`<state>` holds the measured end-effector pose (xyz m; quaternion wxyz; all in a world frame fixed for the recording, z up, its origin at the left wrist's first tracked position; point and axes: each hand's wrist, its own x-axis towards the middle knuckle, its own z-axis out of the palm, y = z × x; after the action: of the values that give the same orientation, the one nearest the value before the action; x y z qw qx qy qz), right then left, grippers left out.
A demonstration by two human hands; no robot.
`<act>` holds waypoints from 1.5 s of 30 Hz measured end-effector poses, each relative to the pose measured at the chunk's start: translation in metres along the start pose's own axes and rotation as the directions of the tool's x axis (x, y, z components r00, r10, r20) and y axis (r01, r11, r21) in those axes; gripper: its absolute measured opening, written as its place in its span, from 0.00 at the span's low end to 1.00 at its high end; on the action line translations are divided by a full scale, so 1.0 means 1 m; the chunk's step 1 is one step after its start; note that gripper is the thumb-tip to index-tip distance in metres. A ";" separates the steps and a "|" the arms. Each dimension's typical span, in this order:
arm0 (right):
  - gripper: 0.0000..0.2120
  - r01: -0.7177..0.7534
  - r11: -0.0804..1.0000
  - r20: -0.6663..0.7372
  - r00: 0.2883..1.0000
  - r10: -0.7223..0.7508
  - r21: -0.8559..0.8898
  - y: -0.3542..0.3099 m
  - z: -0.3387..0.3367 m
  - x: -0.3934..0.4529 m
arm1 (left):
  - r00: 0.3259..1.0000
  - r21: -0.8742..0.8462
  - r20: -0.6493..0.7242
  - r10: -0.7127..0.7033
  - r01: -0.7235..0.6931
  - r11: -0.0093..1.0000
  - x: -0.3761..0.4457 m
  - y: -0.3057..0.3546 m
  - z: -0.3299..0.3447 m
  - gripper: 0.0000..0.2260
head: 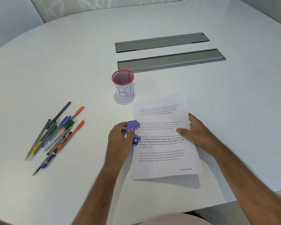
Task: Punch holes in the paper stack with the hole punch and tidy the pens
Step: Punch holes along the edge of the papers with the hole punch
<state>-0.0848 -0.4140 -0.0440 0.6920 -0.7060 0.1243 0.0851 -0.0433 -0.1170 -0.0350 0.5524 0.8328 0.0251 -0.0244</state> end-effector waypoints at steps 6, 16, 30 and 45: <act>0.20 -0.006 0.998 -0.033 0.999 0.004 -0.060 -0.002 0.001 0.003 | 0.998 -0.084 0.028 0.061 -0.058 0.995 -0.006 0.010 0.005 0.18; 0.21 -0.009 1.000 -0.051 0.999 0.009 0.004 -0.004 0.004 0.002 | 0.999 -0.011 0.031 0.042 -0.041 0.999 0.004 0.004 0.001 0.06; 0.21 0.000 1.000 -0.066 0.998 -0.002 -0.031 0.000 0.001 0.004 | 0.999 0.144 0.040 -0.012 0.006 0.990 0.058 0.003 0.010 0.12; 0.21 -0.038 0.996 -0.071 0.997 0.032 -0.077 -0.002 0.002 0.006 | 0.996 0.241 -0.012 0.083 -0.078 0.967 0.058 0.006 0.024 0.09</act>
<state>-0.0784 -0.4125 -0.0443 0.6574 -0.7329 0.1571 0.0775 0.0144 -0.1408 -0.0424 0.4477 0.8942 -0.0060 0.0043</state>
